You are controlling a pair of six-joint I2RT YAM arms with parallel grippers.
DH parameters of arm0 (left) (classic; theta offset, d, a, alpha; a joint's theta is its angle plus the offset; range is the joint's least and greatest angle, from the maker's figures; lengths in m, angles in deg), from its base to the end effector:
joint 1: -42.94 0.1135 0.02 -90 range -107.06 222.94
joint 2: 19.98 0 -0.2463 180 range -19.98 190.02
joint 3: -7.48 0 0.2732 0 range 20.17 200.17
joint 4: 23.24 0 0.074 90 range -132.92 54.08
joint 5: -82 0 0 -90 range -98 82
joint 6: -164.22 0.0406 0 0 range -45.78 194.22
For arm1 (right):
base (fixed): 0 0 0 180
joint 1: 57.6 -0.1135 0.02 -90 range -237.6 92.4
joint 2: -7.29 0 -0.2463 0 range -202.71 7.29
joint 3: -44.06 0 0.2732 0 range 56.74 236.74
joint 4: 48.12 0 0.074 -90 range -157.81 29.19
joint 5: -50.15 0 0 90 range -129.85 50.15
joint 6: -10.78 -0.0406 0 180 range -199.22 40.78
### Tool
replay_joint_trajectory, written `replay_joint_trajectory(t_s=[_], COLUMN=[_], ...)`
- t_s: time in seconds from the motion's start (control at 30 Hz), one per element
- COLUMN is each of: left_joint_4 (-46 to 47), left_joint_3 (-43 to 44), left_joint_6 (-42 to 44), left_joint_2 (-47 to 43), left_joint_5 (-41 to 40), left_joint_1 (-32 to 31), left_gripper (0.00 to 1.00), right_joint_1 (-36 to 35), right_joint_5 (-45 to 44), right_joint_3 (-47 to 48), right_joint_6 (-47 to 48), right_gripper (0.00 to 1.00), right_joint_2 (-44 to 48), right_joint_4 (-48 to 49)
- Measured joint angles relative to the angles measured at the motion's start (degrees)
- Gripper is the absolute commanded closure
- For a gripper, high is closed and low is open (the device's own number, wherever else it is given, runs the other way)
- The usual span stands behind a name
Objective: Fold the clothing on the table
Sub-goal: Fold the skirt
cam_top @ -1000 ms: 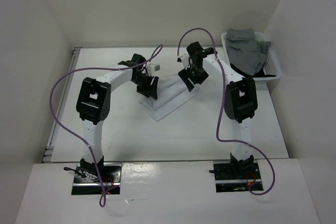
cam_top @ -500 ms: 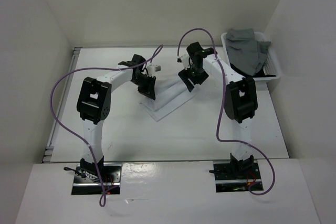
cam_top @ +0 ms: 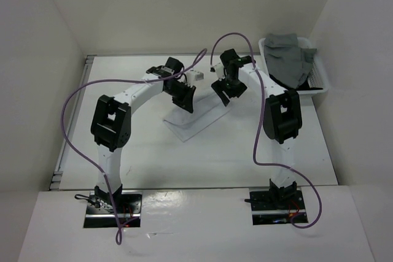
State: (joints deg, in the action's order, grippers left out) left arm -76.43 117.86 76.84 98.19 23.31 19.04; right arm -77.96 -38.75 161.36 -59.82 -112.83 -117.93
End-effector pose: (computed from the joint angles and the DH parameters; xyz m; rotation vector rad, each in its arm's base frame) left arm 0.4117 -0.2055 0.1986 0.7864 2.5080 -0.8473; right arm 0.4222 0.1575 0.2037 -0.9691 2.6679 0.0309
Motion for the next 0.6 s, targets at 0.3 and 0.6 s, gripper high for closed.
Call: replay_joint_trajectory(t_s=[0.3, 0.6], left_joint_4=[-2.64, -5.01], left_joint_3=[-0.9, -1.79], left_joint_6=[4.68, 7.06], left_joint_2=[-0.83, -0.83], left_joint_5=[1.03, 0.46], left_joint_1=[-7.39, -9.55], left_gripper=[0.85, 0.84], right_joint_1=[12.41, 17.55], right_joint_5=[-9.05, -9.05], right_joint_3=[2.43, 2.27], right_joint_6=[-4.04, -7.17], right_gripper=[0.24, 0.24], right_joint_2=[0.0, 2.08], right_joint_4=[2.34, 4.17])
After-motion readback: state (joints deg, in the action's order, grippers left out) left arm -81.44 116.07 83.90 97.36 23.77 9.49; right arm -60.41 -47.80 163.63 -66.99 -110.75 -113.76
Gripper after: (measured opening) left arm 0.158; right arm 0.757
